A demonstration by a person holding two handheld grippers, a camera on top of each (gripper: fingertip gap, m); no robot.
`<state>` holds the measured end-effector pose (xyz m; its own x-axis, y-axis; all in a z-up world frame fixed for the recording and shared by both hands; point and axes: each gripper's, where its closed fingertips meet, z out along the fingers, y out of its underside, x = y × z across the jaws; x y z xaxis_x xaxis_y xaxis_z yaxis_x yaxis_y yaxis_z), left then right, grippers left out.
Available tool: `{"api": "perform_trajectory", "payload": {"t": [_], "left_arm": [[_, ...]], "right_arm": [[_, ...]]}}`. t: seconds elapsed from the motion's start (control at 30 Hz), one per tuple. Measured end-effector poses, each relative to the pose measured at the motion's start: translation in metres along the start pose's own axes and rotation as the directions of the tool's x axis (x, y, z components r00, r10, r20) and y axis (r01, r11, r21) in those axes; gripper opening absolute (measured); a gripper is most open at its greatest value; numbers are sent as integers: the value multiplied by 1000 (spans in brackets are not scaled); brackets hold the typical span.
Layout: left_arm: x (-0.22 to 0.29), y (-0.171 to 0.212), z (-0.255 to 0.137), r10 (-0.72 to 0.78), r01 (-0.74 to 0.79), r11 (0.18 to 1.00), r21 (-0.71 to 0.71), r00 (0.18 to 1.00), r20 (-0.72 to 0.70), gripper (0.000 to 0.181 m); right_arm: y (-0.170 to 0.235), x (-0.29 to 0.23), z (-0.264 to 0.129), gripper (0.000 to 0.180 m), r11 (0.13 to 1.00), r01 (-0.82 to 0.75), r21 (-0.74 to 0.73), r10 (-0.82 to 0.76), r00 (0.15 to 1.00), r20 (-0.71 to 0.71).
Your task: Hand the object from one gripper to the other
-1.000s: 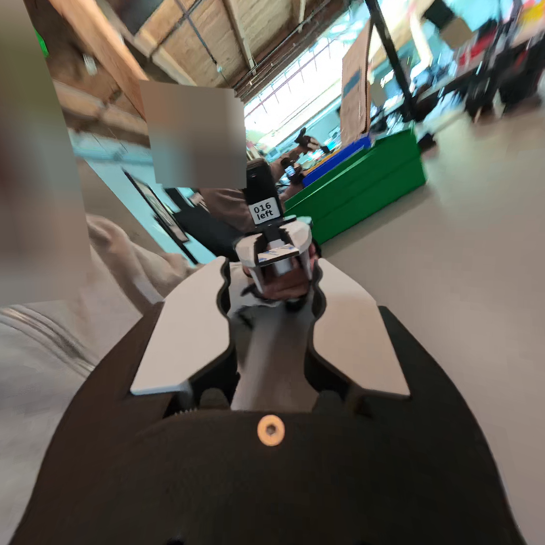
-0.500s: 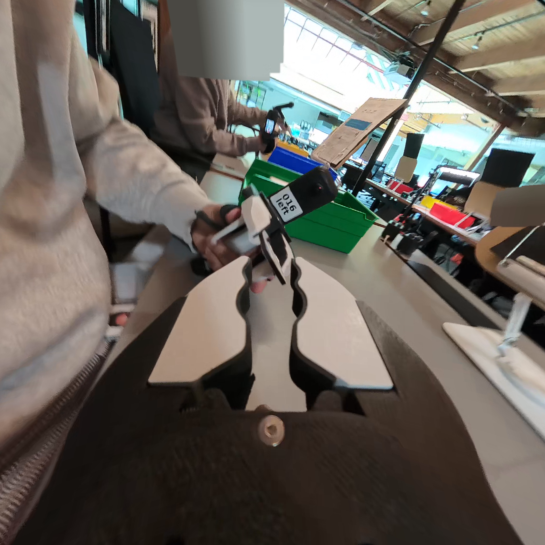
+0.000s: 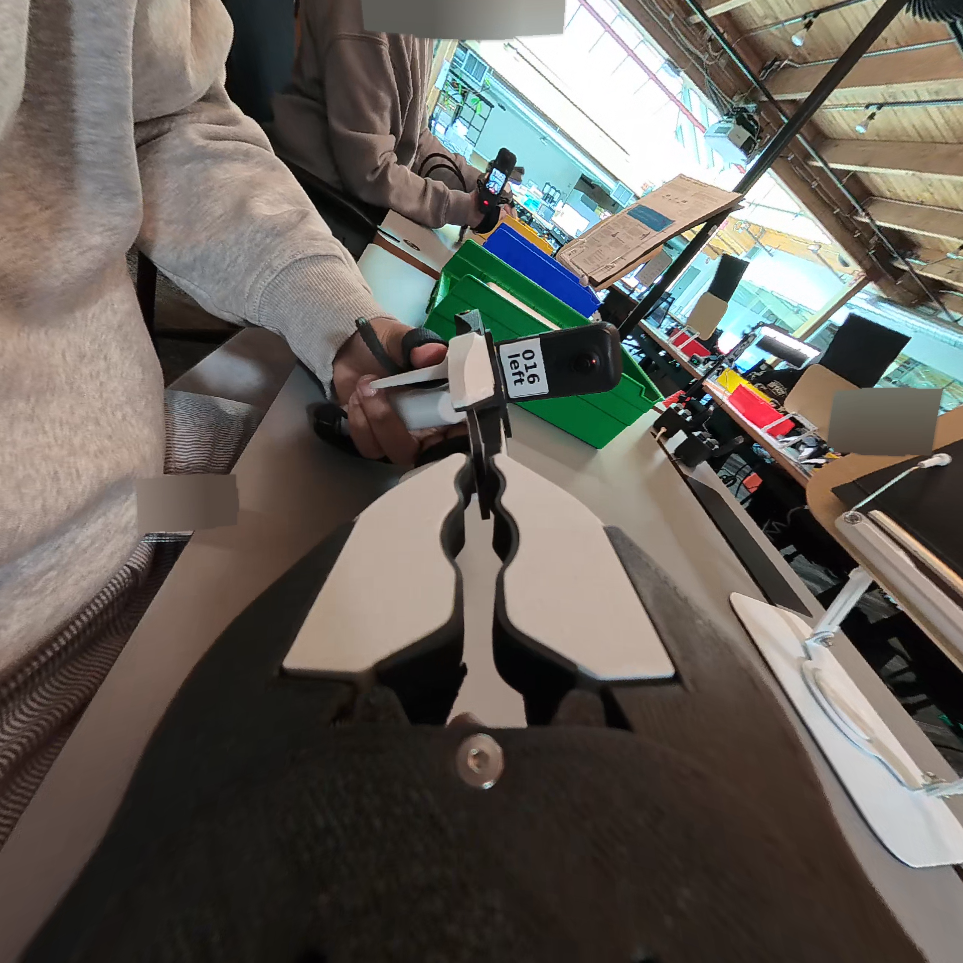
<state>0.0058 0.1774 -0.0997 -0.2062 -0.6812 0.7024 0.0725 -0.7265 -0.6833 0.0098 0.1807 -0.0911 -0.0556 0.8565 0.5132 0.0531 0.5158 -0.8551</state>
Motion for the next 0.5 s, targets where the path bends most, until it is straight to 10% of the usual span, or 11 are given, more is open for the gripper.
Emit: {"api": "perform_trajectory", "payload": {"t": [0.03,0.5], "left_arm": [[0,-1,0,-2,2,1000,4,1000,-1,33],[-8,-6,-1,125,-129,991,39,987,104,56]], "right_arm": [[0,0,0,5,1000,-8,1,8,1000,5],[2,14,-3,4,937,-344,60,344,939,10]]}}
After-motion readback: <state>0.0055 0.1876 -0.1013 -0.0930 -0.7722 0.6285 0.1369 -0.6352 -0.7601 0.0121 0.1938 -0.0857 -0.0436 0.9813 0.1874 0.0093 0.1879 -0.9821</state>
